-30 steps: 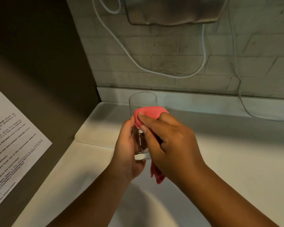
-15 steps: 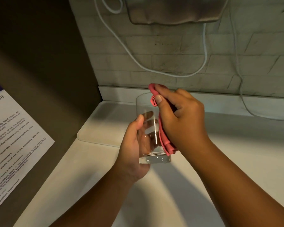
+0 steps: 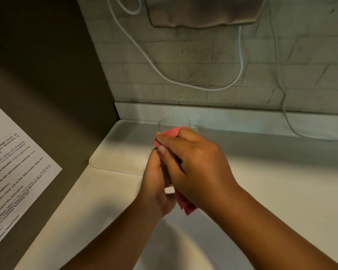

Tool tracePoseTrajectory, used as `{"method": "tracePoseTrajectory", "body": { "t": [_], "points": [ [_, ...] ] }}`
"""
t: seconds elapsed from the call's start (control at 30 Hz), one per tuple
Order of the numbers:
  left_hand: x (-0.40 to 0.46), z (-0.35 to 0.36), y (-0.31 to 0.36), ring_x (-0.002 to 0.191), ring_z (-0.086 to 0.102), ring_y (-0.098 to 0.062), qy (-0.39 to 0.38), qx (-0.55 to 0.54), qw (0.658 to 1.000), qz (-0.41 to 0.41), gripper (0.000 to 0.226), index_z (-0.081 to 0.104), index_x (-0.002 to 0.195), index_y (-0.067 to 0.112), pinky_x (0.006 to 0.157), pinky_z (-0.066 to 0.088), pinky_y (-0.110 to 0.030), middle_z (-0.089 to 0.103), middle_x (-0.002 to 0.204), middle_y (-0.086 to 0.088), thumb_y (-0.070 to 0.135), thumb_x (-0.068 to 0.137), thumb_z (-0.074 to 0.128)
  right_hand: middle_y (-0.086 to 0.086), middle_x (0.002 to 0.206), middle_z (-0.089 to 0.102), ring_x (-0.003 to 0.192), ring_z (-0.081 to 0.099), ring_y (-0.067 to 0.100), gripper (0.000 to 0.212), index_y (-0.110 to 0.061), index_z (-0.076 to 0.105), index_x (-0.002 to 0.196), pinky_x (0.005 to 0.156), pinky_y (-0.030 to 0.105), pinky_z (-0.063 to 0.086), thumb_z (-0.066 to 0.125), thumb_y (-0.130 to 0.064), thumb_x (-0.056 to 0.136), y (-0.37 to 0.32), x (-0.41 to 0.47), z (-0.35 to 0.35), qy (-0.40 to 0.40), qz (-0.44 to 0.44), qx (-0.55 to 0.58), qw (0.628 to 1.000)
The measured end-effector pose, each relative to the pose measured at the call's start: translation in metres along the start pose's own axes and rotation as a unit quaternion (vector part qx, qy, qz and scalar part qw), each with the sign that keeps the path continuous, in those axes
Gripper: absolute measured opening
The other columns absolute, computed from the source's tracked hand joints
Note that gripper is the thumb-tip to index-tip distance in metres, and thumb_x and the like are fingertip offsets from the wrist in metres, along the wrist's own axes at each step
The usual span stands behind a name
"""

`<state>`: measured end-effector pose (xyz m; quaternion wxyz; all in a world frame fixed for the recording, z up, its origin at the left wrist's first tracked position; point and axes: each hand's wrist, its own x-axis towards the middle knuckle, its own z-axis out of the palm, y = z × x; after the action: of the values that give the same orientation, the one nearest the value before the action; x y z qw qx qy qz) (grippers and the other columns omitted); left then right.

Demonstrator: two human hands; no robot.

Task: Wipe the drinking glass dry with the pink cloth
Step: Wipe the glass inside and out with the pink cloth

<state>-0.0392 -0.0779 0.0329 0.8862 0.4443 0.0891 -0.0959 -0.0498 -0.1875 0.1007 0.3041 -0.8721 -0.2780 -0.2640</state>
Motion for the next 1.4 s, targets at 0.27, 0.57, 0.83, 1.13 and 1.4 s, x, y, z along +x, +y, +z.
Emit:
{"method": "tracePoseTrajectory", "body": {
  "t": [0.27,0.57,0.83,1.13,1.4],
  "points": [
    [-0.006,0.011,0.002,0.096,0.076,-0.029,-0.004,-0.020,0.998,0.062,0.057,0.069,0.128,0.009,0.076,0.063,-0.045,0.073,0.117,-0.015,0.044,0.083,0.068,-0.001,0.092,0.071,0.081,0.063,0.007,0.027,-0.021,0.071,0.123,0.074,0.017,0.051,0.064,-0.022,0.097,0.049,0.026,0.002,0.168,0.138,0.078,0.973],
    [0.006,0.005,0.023,0.103,0.076,-0.026,-0.003,0.025,0.999,0.042,0.057,0.073,0.125,0.010,0.083,0.061,-0.039,0.078,0.107,-0.014,0.054,0.093,0.058,-0.003,0.115,0.070,0.097,0.065,0.008,0.032,-0.020,0.067,0.129,0.086,0.022,0.056,0.059,-0.025,0.098,0.009,-0.013,0.010,0.101,0.061,0.072,0.990],
    [-0.004,0.011,0.003,0.106,0.074,-0.029,-0.031,0.026,0.998,0.041,0.050,0.066,0.133,0.011,0.081,0.061,-0.041,0.076,0.119,-0.015,0.043,0.097,0.055,0.002,0.102,0.071,0.088,0.067,0.018,0.029,-0.017,0.070,0.125,0.076,0.025,0.053,0.061,-0.021,0.098,0.028,0.024,0.000,0.125,0.060,0.039,0.990],
    [-0.006,0.004,0.009,0.097,0.077,-0.030,-0.049,0.013,0.997,0.054,0.089,0.066,0.135,0.017,0.090,0.061,-0.053,0.079,0.111,-0.010,0.059,0.061,0.092,-0.012,0.094,0.075,0.088,0.067,-0.001,0.022,-0.037,0.074,0.110,0.086,0.019,0.053,0.062,-0.024,0.097,0.063,0.029,-0.007,0.185,0.200,0.175,0.946],
    [0.002,-0.005,0.048,0.086,0.077,-0.038,-0.065,0.002,0.997,0.036,0.080,0.061,0.141,0.005,0.065,0.062,-0.039,0.074,0.113,-0.009,0.049,0.076,0.075,-0.006,0.092,0.079,0.098,0.073,0.012,0.022,-0.023,0.076,0.112,0.094,0.047,0.055,0.059,-0.024,0.098,0.075,0.016,-0.032,0.219,0.265,0.296,0.891]
  ]
}}
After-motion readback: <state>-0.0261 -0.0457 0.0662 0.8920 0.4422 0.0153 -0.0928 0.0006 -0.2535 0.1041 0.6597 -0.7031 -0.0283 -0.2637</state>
